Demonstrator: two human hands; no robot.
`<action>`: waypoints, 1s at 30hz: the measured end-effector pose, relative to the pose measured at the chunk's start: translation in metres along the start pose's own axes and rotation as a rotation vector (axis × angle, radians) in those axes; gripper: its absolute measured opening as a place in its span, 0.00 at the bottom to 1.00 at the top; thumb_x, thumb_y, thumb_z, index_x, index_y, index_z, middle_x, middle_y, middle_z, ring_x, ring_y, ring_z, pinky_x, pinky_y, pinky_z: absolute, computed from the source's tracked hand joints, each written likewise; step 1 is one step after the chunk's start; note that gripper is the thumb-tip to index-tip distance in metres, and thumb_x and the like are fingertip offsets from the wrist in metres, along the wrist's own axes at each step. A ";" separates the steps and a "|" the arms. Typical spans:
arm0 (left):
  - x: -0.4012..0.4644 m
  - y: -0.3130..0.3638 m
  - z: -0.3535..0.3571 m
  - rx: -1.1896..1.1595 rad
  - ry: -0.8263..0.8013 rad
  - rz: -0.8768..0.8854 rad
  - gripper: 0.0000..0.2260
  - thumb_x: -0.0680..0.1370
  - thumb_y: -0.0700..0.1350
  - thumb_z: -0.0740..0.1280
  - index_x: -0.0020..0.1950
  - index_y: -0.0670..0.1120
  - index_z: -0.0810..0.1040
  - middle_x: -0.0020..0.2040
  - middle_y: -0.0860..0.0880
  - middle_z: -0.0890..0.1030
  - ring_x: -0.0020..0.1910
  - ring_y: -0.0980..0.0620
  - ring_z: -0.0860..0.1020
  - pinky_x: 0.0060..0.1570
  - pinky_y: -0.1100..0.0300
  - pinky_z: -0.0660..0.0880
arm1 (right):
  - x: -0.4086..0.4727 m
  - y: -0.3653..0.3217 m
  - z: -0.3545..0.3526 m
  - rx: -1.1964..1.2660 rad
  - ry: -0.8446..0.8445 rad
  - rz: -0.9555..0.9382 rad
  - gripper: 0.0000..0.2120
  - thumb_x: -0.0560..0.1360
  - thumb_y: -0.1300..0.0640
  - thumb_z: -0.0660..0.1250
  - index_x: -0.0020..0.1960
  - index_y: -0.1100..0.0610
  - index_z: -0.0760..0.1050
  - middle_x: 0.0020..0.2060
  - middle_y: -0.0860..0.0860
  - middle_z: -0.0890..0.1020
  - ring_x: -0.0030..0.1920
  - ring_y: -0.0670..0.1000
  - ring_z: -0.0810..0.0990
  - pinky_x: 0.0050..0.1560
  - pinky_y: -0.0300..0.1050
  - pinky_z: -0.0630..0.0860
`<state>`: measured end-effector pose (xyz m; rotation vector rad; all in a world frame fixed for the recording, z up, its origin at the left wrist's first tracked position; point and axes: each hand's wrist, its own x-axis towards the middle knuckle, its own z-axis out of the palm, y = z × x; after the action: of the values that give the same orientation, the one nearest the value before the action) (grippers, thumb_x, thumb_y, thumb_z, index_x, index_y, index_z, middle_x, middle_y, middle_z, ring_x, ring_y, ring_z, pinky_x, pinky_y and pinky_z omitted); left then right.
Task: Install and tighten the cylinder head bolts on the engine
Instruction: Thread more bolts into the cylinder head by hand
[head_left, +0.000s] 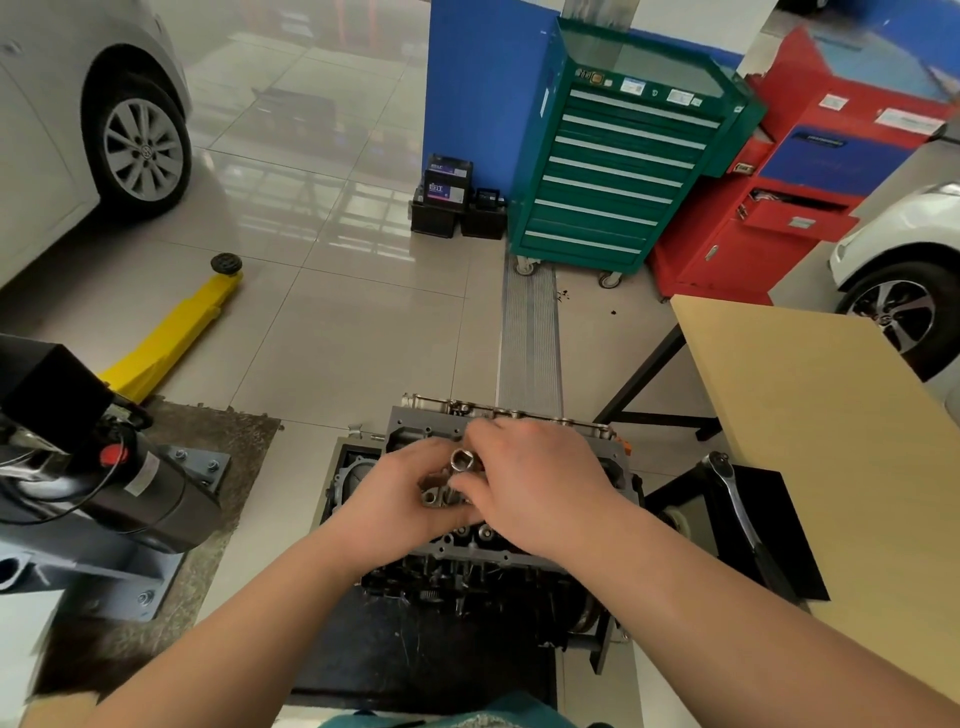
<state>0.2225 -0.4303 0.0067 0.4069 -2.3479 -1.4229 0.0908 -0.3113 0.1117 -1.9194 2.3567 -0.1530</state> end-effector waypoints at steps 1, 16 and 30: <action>0.001 0.001 0.002 0.010 0.042 0.018 0.06 0.73 0.50 0.74 0.46 0.50 0.83 0.44 0.58 0.80 0.45 0.55 0.80 0.43 0.64 0.74 | 0.000 -0.002 0.001 -0.035 0.022 0.005 0.16 0.80 0.39 0.64 0.57 0.51 0.74 0.45 0.47 0.80 0.45 0.52 0.80 0.38 0.47 0.69; -0.002 0.000 0.001 0.042 0.050 -0.021 0.13 0.74 0.42 0.76 0.45 0.62 0.82 0.42 0.62 0.85 0.43 0.60 0.84 0.43 0.66 0.78 | -0.005 -0.001 0.001 0.079 -0.072 -0.045 0.18 0.79 0.36 0.64 0.60 0.48 0.75 0.50 0.44 0.77 0.50 0.51 0.78 0.43 0.49 0.76; -0.006 -0.002 -0.001 -0.001 -0.029 -0.038 0.12 0.79 0.45 0.76 0.59 0.57 0.83 0.50 0.61 0.86 0.54 0.60 0.84 0.53 0.63 0.78 | -0.008 0.003 -0.001 0.056 -0.106 -0.087 0.13 0.80 0.48 0.67 0.63 0.50 0.74 0.54 0.46 0.78 0.54 0.51 0.78 0.48 0.49 0.77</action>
<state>0.2285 -0.4293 0.0045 0.4354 -2.3743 -1.4567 0.0898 -0.3028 0.1129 -1.9538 2.1808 -0.1184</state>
